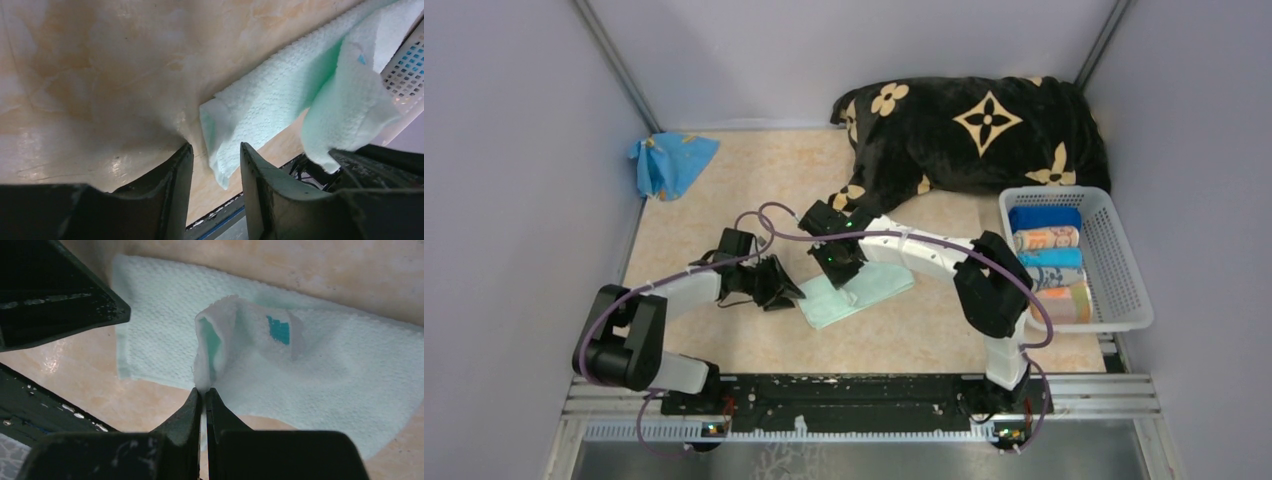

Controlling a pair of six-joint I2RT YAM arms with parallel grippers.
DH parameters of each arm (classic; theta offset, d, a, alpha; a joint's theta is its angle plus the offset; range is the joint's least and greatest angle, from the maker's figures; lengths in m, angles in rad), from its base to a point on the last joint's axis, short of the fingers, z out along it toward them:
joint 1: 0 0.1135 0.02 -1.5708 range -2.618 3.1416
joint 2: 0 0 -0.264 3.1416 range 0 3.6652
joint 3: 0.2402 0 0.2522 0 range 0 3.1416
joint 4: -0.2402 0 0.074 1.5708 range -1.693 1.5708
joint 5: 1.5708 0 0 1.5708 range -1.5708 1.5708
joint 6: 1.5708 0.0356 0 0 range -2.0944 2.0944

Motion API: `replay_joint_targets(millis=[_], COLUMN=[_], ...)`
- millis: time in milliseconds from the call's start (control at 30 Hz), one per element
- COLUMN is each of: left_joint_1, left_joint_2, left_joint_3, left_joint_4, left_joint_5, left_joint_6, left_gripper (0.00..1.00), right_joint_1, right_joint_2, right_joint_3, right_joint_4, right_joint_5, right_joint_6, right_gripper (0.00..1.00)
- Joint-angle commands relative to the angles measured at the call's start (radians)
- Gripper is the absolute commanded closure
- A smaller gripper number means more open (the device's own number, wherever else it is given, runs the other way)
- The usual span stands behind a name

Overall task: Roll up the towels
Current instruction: Fold the towel at the center of the board.

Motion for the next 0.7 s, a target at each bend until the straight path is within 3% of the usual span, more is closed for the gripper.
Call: replay_joint_targets(millis=[0, 267, 667], left_joint_1=[-0.023, -0.041, -0.049], left_joint_2=[0.04, 0.056, 0.038], left_joint_3=[-0.035, -0.057, -0.086], left_joint_4=[0.04, 0.07, 0.081], left_joint_5=[-0.009, -0.021, -0.041], left_joint_6=[-0.014, -0.036, -0.057], left_gripper=[0.58, 0.74, 0.79], right_joint_1=[0.04, 0.068, 0.073], right_joint_2=[0.031, 0.074, 0.114], right_joint_3=[0.088, 0.124, 0.141], right_joint_4=[0.008, -0.02, 0.043], right_joint_5=[-0.036, -0.067, -0.122], right_joint_6=[0.051, 0.071, 0.141], right_gripper=[1.0, 1.0, 1.0])
